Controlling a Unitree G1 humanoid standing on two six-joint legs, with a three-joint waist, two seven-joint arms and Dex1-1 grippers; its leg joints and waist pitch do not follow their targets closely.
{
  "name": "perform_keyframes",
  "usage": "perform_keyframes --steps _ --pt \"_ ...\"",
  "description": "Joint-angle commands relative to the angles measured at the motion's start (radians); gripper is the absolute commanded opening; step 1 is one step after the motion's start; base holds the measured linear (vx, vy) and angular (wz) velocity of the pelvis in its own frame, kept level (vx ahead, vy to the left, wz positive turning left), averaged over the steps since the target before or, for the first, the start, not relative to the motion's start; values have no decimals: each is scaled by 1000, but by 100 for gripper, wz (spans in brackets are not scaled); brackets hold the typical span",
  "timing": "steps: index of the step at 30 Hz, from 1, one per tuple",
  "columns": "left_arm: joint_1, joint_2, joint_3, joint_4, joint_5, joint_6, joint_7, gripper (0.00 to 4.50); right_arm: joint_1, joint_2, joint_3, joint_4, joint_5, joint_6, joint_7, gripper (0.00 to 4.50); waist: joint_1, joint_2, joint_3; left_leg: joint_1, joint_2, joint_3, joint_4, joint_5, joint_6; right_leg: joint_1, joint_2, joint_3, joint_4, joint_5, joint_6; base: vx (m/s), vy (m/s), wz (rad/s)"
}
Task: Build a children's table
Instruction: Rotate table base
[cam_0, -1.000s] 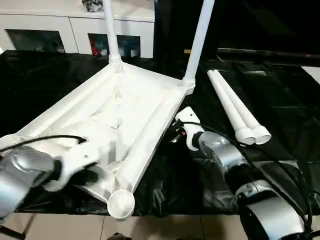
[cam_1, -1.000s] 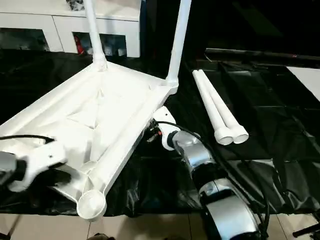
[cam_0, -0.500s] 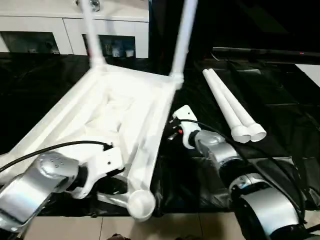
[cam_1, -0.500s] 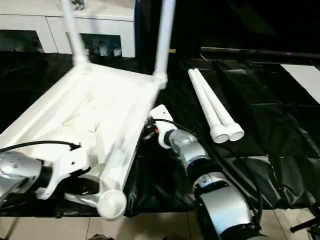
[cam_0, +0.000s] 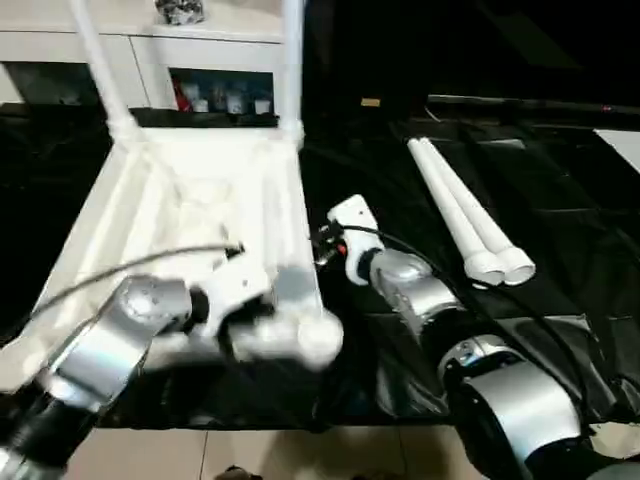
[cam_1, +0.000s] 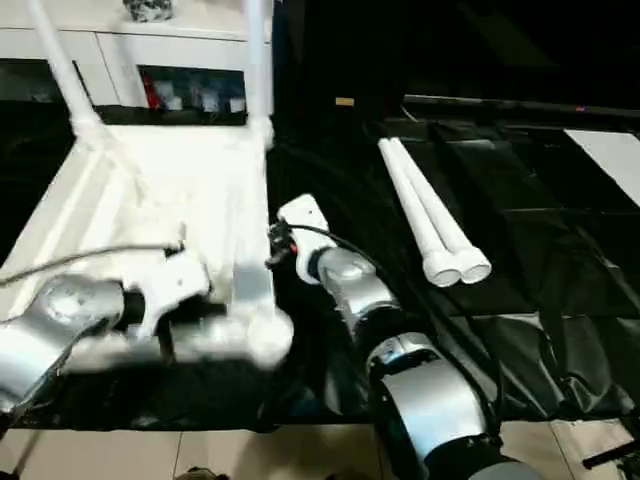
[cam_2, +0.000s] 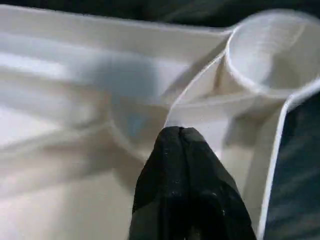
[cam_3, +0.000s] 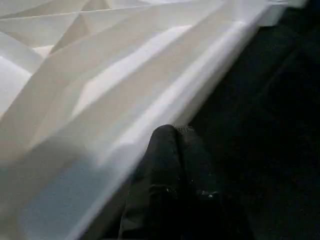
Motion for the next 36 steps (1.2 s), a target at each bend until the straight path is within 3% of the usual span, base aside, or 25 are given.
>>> perform_keyframes --steps 1,2,3,5,7,9,11,12,13,15,16,17,19,20,21,23,24,25,26,27,28,29,31,33,36 --pt "-32 -14 25 53 39 -36 48 7 7 -36 -33 -56 17 -17 2 0 1 22 -66 37 73 -45 -80 -417 -77 24 -78 59 -79 -385 -181 0 0 0" --pt "-50 -35 33 87 44 -57 66 7 19 -58 -48 -93 30 -15 11 0 4 20 -67 36 73 -44 -79 -409 -76 27 -78 59 -79 -373 -179 0 0 0" --pt "-52 -41 36 88 34 -64 53 7 36 -76 -60 -140 40 -4 18 0 6 31 -68 35 73 -46 -80 -399 -76 29 -78 58 -75 -355 -181 0 0 0" --pt "-44 -43 45 70 16 -64 35 7 56 -91 -66 -190 48 15 26 0 5 25 -68 31 73 -45 -82 -391 -71 33 -77 58 -76 -335 -179 0 0 0" --pt "-16 -49 82 2 -39 -43 13 7 110 -116 -76 -319 67 87 46 0 6 28 -71 32 73 -43 -81 -375 -67 34 -74 58 -72 -290 -192 0 0 0" --pt "23 -51 131 -78 -105 -15 1 7 186 -143 -85 -495 98 193 65 0 10 28 -72 27 72 -42 -81 -326 -52 44 -72 58 -67 -229 -206 0 0 0" --pt "50 -84 194 -125 -170 14 23 7 245 -160 -96 -624 119 256 67 0 8 26 -72 26 70 -39 -79 -315 -40 41 -69 57 -68 -226 -212 0 0 0" --pt "62 -117 241 -143 -207 35 53 34 279 -167 -108 -692 127 281 52 27 10 23 -72 23 72 -38 -80 -302 -37 46 -71 57 -69 -228 -209 0 0 0" --pt "67 -149 278 -144 -222 35 91 34 303 -169 -123 -738 128 302 27 27 11 25 -72 26 72 -38 -79 -301 -40 44 -71 57 -68 -235 -210 0 0 0" --pt "75 -299 397 -95 -220 -14 305 43 397 -174 -146 -890 135 361 -28 38 15 23 -70 26 71 -37 -77 -303 -35 42 -66 56 -76 -250 -193 0 0 0" --pt "82 -334 421 -86 -221 -31 350 43 422 -174 -145 -927 129 370 -40 38 14 19 -68 23 69 -37 -78 -310 -30 44 -67 55 -83 -274 -183 0 0 0" --pt "103 -391 454 -78 -223 -70 425 62 458 -168 -148 -978 129 382 -53 60 18 23 -69 27 68 -40 -77 -329 -31 41 -70 53 -88 -334 -162 0 0 0" --pt "138 -474 499 -68 -206 -136 556 78 511 -150 -163 -1065 146 421 -81 71 14 21 -65 21 69 -43 -80 -348 -30 42 -68 51 -99 -380 -130 0 0 0" --pt "144 -480 500 -69 -201 -143 566 85 517 -149 -164 -1074 147 425 -84 90 11 20 -64 24 67 -44 -80 -375 -28 37 -67 49 -107 -420 -110 0 0 0" --pt "172 -508 503 -74 -183 -171 612 85 542 -143 -167 -1117 153 446 -93 90 9 27 -64 25 66 -46 -79 -387 -28 34 -66 49 -107 -442 -102 0 0 0" --pt "210 -550 507 -98 -175 -178 654 89 579 -134 -175 -1178 157 482 -113 102 3 19 -62 26 65 -48 -80 -413 -26 31 -64 45 -120 -513 -65 0 0 0" --pt "228 -579 510 -113 -161 -178 685 118 603 -128 -182 -1210 163 505 -129 120 2 14 -61 30 65 -48 -77 -422 -25 23 -67 43 -127 -559 -48 0 0 0" --pt "236 -599 515 -123 -157 -177 698 123 621 -122 -190 -1231 169 521 -144 125 1 16 -58 28 64 -51 -78 -423 -26 23 -66 41 -131 -583 -32 0 0 0" --pt "242 -615 518 -126 -151 -187 711 122 637 -118 -194 -1252 173 536 -157 134 1 19 -58 30 66 -52 -79 -429 -28 21 -68 40 -133 -589 -28 0 0 0" --pt "246 -628 522 -133 -158 -182 717 125 652 -119 -192 -1267 173 543 -161 146 0 12 -57 32 66 -53 -80 -437 -26 19 -66 37 -137 -596 -18 0 0 0" --pt "249 -637 527 -142 -167 -182 720 125 665 -118 -191 -1277 173 548 -164 146 0 16 -56 33 66 -56 -82 -449 -31 20 -67 34 -138 -595 -14 0 0 0" --pt "254 -624 516 -149 -152 -193 717 152 675 -117 -192 -1283 170 550 -170 161 -2 15 -55 30 66 -57 -84 -453 -32 21 -67 33 -139 -594 -10 0 0 0" --pt "261 -610 509 -150 -155 -203 720 160 696 -122 -190 -1289 156 551 -184 167 -5 27 -54 32 67 -64 -90 -491 -44 22 -67 30 -143 -588 -1 0 0 0" --pt "266 -600 501 -149 -142 -212 727 175 707 -126 -189 -1299 152 558 -190 191 -9 26 -54 26 69 -69 -96 -502 -48 32 -68 26 -141 -561 -4 0 0 0" --pt "281 -601 501 -160 -134 -209 729 200 722 -129 -197 -1317 159 573 -197 210 -10 28 -54 31 68 -68 -97 -520 -55 29 -70 28 -142 -546 -9 0 0 0"
